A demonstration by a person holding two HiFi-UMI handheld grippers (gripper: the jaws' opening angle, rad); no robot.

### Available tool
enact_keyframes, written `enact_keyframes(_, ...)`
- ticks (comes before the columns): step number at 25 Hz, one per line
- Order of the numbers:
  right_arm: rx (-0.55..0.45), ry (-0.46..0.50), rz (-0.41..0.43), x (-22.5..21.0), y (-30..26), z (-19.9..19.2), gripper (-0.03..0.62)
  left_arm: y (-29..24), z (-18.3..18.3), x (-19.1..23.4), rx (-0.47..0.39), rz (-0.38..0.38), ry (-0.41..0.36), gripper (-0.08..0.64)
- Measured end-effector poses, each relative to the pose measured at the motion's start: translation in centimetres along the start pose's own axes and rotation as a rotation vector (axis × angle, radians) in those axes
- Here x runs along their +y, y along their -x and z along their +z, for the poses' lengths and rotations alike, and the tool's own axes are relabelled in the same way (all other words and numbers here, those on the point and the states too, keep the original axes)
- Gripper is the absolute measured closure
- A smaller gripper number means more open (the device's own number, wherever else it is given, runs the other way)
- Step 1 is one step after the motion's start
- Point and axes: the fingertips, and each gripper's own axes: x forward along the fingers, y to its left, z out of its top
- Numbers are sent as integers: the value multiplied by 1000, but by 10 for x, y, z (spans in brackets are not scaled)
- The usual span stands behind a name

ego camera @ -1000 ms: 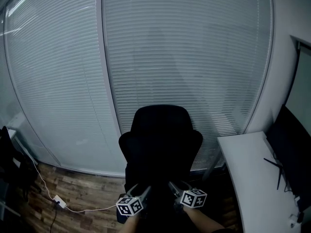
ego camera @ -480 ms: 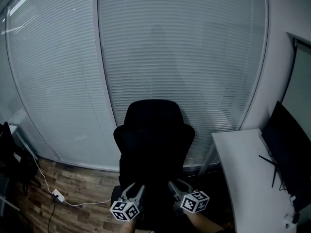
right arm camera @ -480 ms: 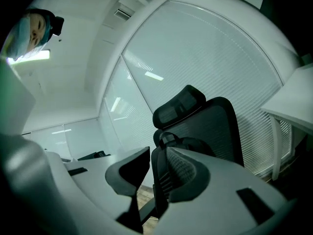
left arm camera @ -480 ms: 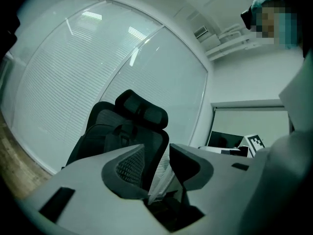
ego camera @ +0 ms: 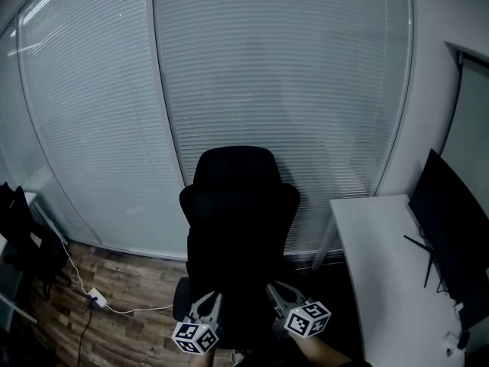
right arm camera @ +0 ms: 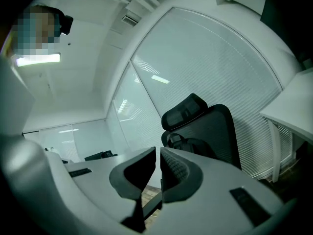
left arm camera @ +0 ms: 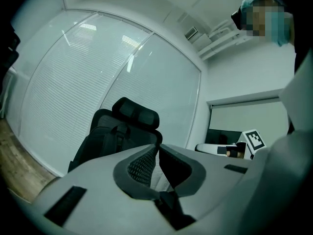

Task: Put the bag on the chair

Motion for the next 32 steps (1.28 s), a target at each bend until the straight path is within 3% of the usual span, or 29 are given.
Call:
enact_keyframes(13, 31, -36, 3, 17, 85, -30, 537, 65, -26, -68, -12, 22, -44, 541)
enact_keyframes(18, 51, -56, -6, 16, 113, -47, 537, 90, -38, -85, -14, 49, -26, 541)
enact_keyframes(32, 124, -46, 14, 24, 173, -87, 537, 154, -78, -111, -37, 126, -29, 541)
